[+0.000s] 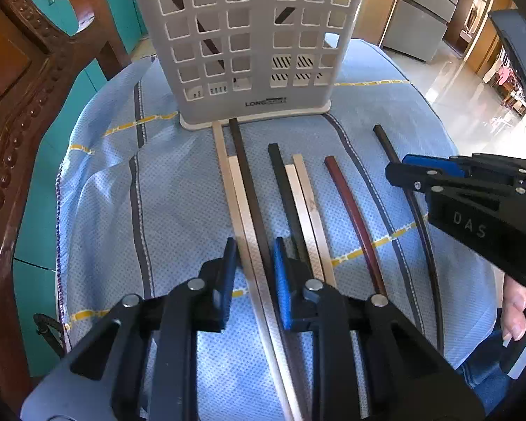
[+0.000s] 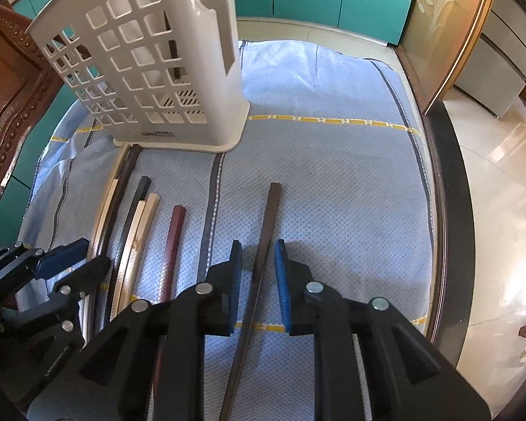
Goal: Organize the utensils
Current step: 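Align the left tool over a light wooden chopstick while the right tool aligns over a dark brown one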
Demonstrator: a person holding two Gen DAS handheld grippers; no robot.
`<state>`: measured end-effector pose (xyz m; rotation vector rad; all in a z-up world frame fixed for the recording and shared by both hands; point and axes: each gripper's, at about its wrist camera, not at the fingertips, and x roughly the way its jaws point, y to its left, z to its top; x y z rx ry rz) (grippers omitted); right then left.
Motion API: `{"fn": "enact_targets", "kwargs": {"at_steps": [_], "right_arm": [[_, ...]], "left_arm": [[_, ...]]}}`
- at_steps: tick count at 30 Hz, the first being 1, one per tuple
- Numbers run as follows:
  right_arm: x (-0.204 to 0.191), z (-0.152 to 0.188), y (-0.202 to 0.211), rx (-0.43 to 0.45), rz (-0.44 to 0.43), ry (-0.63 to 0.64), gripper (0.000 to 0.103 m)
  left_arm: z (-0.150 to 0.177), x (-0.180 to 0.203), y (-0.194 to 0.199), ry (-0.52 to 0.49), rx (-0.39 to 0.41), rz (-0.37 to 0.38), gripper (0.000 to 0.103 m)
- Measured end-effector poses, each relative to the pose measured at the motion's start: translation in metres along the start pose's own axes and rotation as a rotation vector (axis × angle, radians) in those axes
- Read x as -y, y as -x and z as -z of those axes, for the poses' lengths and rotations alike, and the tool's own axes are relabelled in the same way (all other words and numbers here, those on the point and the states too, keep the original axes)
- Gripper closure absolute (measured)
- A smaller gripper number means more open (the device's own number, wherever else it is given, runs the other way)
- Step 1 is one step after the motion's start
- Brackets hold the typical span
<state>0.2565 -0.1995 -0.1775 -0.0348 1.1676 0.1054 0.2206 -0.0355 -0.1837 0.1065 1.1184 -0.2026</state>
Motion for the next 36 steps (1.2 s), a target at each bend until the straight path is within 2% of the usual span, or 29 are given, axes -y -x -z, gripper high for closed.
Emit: {"fn": "enact_targets", "kwargs": {"at_steps": [8,21,28,32,36], "right_arm": [[-0.001,-0.001,0.000,0.002,0.005,0.009,0.083],[-0.008,0.002,0.001,0.007,0.010,0.020,0.080],[-0.010,0.003,0.001,0.009,0.010,0.023,0.078],[-0.010,0.002,0.001,0.008,0.009,0.024,0.077],[-0.012,0.002,0.001,0.008,0.005,0.018,0.077]], "left_arm": [[0.001,-0.012,0.009,0.044,0.017,0.013,0.085],[0.007,-0.029,0.033,0.075,0.069,0.017,0.086],[0.008,-0.043,0.034,0.098,0.059,0.013,0.085],[0.007,-0.040,0.030,0.095,0.052,0.013,0.077],[0.005,-0.037,0.027,0.095,0.052,0.016,0.076]]}}
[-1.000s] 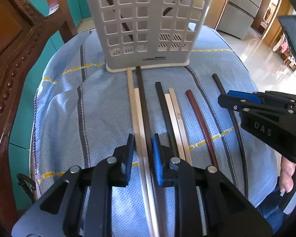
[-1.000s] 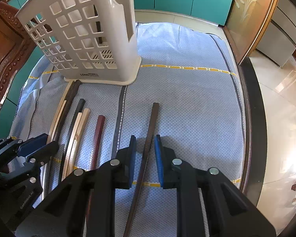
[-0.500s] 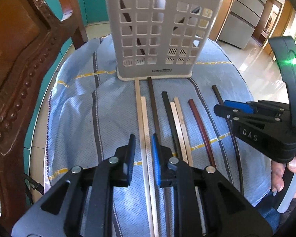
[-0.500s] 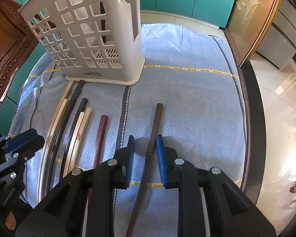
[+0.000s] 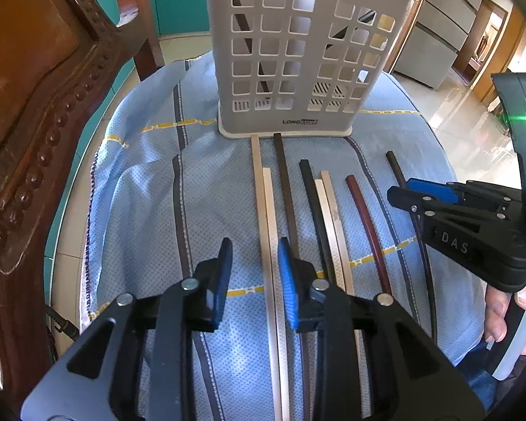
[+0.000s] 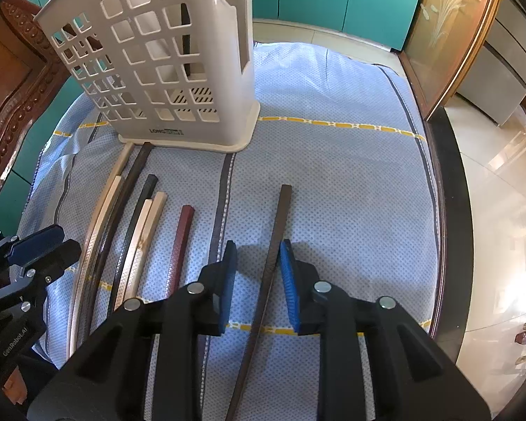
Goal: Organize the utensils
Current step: 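Align the left tool over a light wooden chopstick while the right tool aligns over a dark brown one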
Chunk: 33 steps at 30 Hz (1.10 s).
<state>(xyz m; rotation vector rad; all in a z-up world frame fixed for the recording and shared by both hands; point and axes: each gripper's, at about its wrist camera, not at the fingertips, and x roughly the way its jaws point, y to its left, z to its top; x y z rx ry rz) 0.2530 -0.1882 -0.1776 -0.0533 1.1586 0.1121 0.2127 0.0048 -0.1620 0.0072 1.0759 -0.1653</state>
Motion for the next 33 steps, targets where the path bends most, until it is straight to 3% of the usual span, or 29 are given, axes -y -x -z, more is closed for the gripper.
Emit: {"fn": "enact_targets", "kwargs": {"at_steps": [9,17,24,30,33], "right_arm": [[0.009,-0.002,0.003,-0.003,-0.005,-0.008,0.077],[0.008,-0.001,0.002,-0.005,-0.007,-0.001,0.077],[0.017,0.000,0.003,-0.005,-0.007,-0.014,0.077],[0.009,-0.003,0.000,-0.007,-0.011,-0.008,0.075],[0.003,-0.004,-0.001,-0.006,-0.017,0.008,0.073]], "left_arm": [[-0.006,-0.019,-0.001,0.063,-0.008,-0.005,0.073],[-0.003,-0.003,-0.019,-0.009,-0.047,-0.080,0.073],[-0.007,-0.010,-0.015,0.030,-0.027,-0.032,0.073],[-0.041,-0.017,-0.018,0.076,0.044,-0.018,0.073],[-0.055,-0.018,-0.030,0.102,0.039,-0.016,0.073]]}}
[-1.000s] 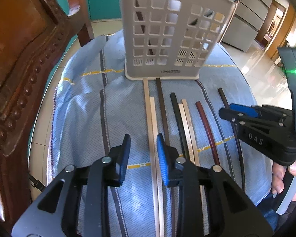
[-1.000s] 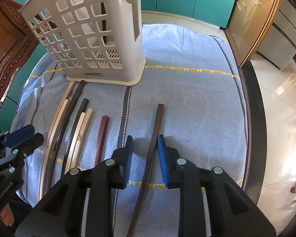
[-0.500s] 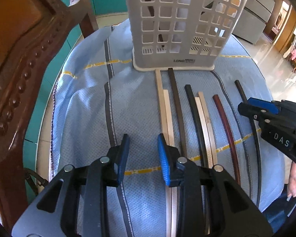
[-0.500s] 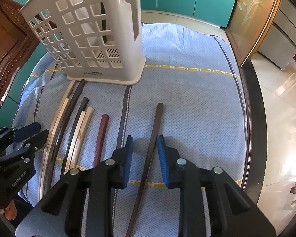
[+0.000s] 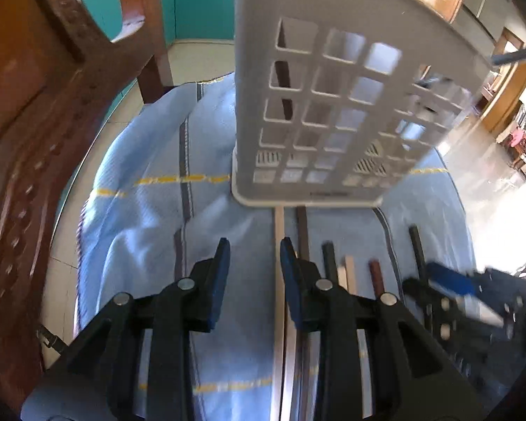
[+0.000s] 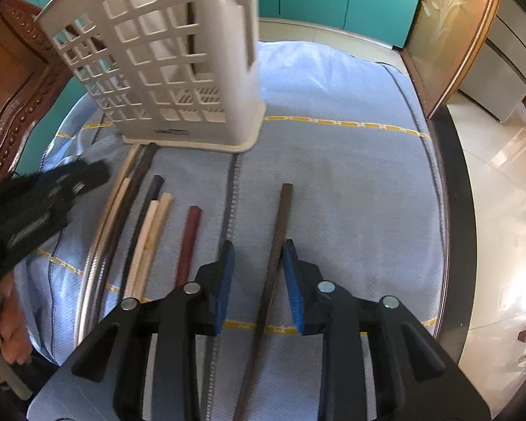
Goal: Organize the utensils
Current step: 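Align the left tool over a light wooden chopstick while the right tool aligns over a dark brown one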
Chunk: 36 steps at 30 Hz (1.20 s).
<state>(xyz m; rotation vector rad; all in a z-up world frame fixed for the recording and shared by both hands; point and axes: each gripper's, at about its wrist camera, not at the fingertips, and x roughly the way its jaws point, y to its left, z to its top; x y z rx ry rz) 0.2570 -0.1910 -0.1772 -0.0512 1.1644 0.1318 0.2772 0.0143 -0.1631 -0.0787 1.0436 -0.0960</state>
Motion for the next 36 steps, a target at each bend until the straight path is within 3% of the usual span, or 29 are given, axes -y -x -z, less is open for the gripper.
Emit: {"fn": "enact_targets", "kwargs": {"at_steps": [3,7,12,19,31,36], "right_arm": [[0.001,0.000,-0.001,0.001,-0.002,0.007,0.073],[0.008,0.000,0.000,-0.006,0.013,0.006,0.073],[0.007,0.002,0.001,-0.013,0.029,0.029,0.073],[-0.007,0.017,0.002,-0.017,0.063,0.067,0.073],[-0.027,0.029,0.004,0.006,0.084,0.071,0.074],[-0.019,0.026,0.005,0.003,0.046,0.064,0.083]], "left_arm": [[-0.003,0.005,-0.013,-0.005,-0.022,0.003,0.071],[-0.003,0.010,-0.016,-0.053,-0.028,-0.083,0.070],[0.003,-0.004,-0.008,-0.019,-0.054,-0.084,0.073],[0.023,-0.005,0.009,-0.047,-0.062,-0.111,0.073],[0.033,-0.001,0.015,-0.092,-0.059,-0.154,0.063],[0.036,-0.001,0.016,-0.091,-0.063,-0.153,0.063]]}}
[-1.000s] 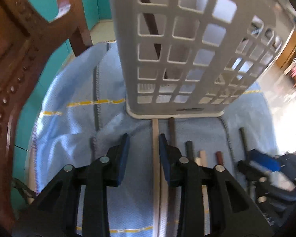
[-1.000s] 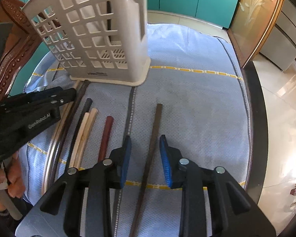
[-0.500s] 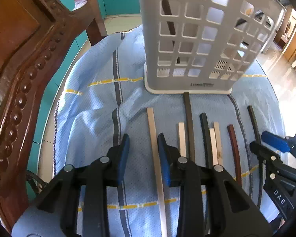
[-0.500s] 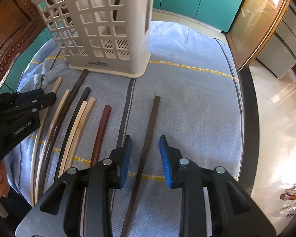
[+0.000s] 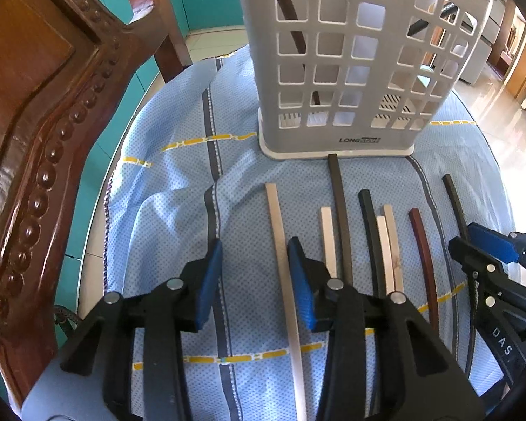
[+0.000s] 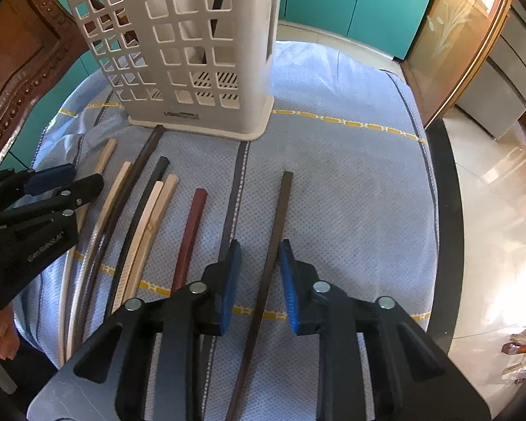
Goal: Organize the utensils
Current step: 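Align the left tool over a light wooden chopstick while the right tool aligns over a dark brown one, then close both tools on their chopsticks and lift them, then carry both chopsticks over the basket and release them inside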
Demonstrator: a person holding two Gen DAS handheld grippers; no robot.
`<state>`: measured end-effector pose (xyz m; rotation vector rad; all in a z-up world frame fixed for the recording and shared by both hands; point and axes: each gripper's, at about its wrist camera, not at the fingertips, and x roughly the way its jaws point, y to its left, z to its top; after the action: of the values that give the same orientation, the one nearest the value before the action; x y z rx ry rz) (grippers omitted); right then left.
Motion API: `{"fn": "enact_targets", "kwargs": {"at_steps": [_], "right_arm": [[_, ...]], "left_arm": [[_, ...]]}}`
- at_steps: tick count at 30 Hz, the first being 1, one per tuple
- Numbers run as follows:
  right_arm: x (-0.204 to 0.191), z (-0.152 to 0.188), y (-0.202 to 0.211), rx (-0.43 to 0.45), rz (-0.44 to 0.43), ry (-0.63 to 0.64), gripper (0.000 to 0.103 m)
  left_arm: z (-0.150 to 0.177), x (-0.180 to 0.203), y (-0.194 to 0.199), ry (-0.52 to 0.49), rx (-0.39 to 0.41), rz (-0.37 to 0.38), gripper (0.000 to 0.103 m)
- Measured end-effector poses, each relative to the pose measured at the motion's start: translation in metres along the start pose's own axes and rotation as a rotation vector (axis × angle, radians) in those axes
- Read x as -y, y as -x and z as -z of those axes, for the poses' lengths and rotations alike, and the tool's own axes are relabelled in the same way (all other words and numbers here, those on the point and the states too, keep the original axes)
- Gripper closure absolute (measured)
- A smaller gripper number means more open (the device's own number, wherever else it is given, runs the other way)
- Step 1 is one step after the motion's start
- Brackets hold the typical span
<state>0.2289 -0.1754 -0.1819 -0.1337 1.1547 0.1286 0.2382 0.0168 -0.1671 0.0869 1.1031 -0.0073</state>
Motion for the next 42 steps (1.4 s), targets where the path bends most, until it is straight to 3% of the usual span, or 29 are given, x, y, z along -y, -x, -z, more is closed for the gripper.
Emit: {"fn": "enact_targets", "kwargs": {"at_steps": [4,8,14,18,29,37,42], "right_arm": [[-0.001,0.000,0.001,0.003,-0.025,0.010,0.093],[-0.005,0.002,0.004,0.010,-0.091,0.004,0.096],[-0.004,-0.001,0.041,0.149,-0.123,-0.002,0.097],[0.007,-0.004,0.080,0.266,-0.157,-0.011,0.097],[0.041,0.002,0.204,0.569,-0.278,-0.020,0.097],[0.052,-0.060,0.270,0.764,-0.356,-0.113,0.097],[0.058,-0.090,0.265,0.779,-0.389,-0.194,0.097]], "left_arm": [[-0.005,-0.003,-0.004,0.005,-0.005,0.011,0.068],[-0.004,0.002,-0.003,0.012,-0.004,0.062,0.092],[-0.001,0.006,0.010,0.035,0.027,0.073,0.096],[0.003,0.000,0.052,0.033,0.136,0.075,0.096],[0.020,-0.020,0.202,0.051,0.474,0.200,0.096],[-0.042,-0.041,0.280,0.125,0.692,0.251,0.096],[-0.080,-0.058,0.286,0.224,0.775,0.276,0.096]]}}
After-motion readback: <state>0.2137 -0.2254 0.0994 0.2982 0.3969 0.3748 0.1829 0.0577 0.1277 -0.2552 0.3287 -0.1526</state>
